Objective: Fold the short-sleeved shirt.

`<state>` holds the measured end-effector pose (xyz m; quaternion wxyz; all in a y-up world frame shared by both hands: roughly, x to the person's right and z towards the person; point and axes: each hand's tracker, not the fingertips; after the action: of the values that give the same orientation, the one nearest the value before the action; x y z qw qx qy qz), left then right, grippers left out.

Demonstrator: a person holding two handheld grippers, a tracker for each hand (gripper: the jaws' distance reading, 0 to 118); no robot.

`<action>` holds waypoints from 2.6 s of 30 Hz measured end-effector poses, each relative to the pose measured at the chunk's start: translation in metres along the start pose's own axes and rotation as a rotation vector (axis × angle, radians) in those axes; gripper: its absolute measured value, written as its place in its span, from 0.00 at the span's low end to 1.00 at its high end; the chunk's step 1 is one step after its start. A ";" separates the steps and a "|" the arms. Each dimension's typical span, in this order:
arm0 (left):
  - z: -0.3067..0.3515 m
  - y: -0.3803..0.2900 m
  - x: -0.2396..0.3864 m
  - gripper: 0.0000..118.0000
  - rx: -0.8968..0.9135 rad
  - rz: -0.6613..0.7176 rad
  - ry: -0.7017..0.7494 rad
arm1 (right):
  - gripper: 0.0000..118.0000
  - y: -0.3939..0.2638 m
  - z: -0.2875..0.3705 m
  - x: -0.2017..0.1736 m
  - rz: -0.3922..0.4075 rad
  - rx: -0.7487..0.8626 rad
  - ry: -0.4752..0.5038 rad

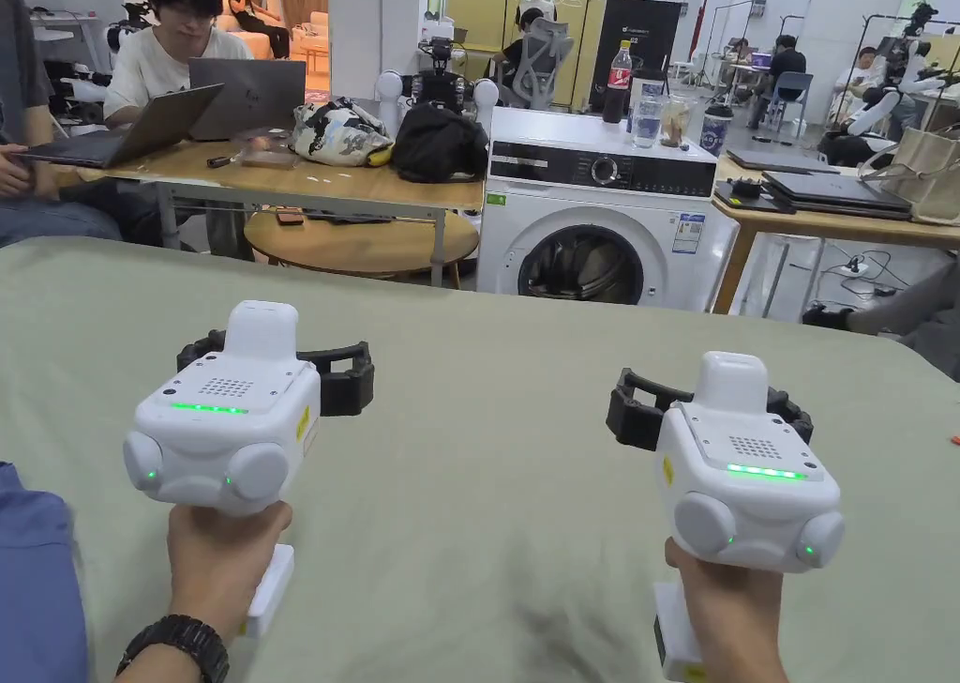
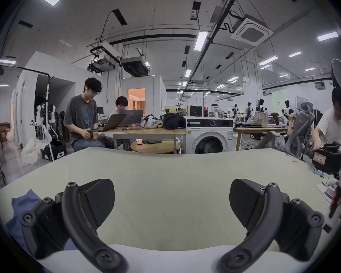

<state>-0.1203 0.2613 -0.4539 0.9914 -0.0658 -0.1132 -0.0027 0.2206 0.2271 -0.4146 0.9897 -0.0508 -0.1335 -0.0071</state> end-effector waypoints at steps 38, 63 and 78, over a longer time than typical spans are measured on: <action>0.015 -0.002 0.011 0.97 -0.007 -0.056 0.002 | 1.00 -0.013 0.007 -0.010 0.058 -0.038 -0.024; 0.019 -0.008 0.014 0.97 0.006 -0.086 0.032 | 1.00 -0.009 0.015 -0.014 0.044 -0.026 -0.012; 0.026 -0.012 0.015 0.97 0.007 -0.069 0.037 | 0.95 -0.013 0.025 -0.015 0.031 -0.017 -0.022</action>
<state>-0.1120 0.2529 -0.4237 0.9929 -0.0582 -0.0969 -0.0378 0.1987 0.2166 -0.3932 0.9877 -0.0612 -0.1435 0.0076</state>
